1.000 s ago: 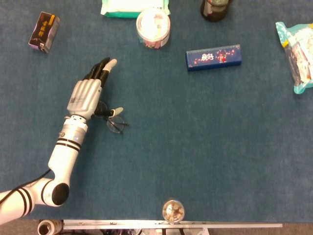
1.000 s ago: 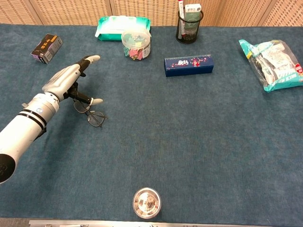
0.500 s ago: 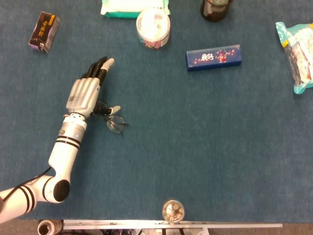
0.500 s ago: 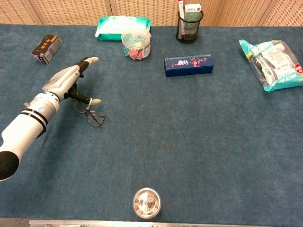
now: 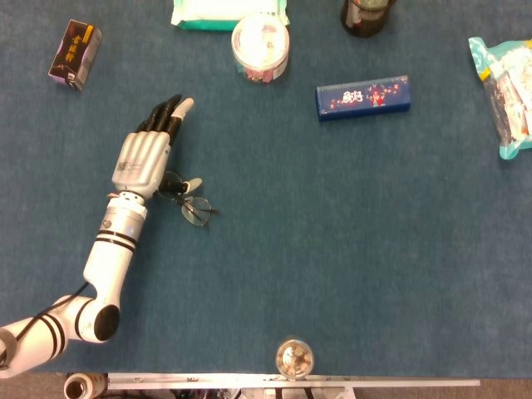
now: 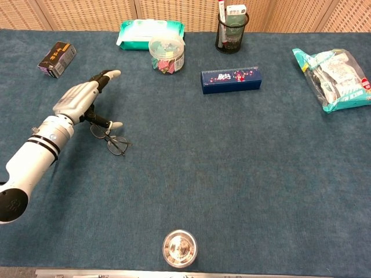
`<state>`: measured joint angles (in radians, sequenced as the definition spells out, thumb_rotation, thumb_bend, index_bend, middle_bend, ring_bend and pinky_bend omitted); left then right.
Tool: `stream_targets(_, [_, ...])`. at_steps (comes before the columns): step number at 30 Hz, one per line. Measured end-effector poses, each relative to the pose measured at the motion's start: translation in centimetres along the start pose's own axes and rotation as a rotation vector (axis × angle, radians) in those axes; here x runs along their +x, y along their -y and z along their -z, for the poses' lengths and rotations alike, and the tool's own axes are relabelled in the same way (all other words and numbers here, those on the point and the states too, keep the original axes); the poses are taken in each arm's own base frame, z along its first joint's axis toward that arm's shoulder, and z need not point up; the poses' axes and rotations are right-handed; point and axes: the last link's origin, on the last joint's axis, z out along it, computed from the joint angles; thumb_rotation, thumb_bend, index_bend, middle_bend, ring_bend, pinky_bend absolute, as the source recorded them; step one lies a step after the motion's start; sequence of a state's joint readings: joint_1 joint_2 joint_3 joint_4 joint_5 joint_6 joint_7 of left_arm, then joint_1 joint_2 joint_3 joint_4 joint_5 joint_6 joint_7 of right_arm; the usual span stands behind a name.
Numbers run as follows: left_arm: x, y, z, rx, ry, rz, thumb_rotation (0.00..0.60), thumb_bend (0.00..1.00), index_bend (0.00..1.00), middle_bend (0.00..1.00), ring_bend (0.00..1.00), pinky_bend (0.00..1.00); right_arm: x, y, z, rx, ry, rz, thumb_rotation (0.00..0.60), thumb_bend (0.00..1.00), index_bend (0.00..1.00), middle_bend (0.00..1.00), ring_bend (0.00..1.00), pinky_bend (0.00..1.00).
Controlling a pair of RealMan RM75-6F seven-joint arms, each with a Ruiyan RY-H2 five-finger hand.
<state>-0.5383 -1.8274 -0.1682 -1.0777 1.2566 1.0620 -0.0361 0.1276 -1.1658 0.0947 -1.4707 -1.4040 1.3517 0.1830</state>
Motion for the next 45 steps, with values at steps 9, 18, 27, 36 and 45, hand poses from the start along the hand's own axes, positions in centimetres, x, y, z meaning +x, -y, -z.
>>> stream_targets(9, [-0.2,0.2,0.0,-0.035,-0.035,0.014,0.6,0.03,0.0,0.0,0.0,0.01,0.0,0.0,0.0,0.002,0.002,-0.001,0.6,0.22,0.43,0.39,0.34,0.58])
stream_targets(18, [-0.3,0.5,-0.2,-0.036,-0.019,-0.025,0.6,0.03,0.0,0.0,0.0,0.0,-0.1,0.1,-0.1,0.003,0.007,-0.002,0.6,0.22,0.43,0.39,0.34,0.58])
stream_targets(27, [-0.5,1.0,-0.4,-0.019,0.001,-0.035,0.6,0.03,0.0,0.0,0.0,0.0,-0.2,0.1,-0.1,0.003,0.013,-0.002,0.6,0.22,0.43,0.39,0.34,0.58])
stream_targets(36, [0.5,-0.3,-0.1,-0.051,-0.015,0.025,0.6,0.03,0.0,0.0,0.0,0.0,-0.3,0.1,-0.3,0.005,0.016,-0.009,0.6,0.22,0.43,0.39,0.34,0.58])
stream_targets(45, [3.5,-0.3,1.0,-0.058,-0.079,0.0,0.6,0.03,0.0,0.0,0.0,0.0,-0.4,0.3,-0.3,0.018,0.016,-0.018,0.6,0.22,0.44,0.39,0.34,0.58])
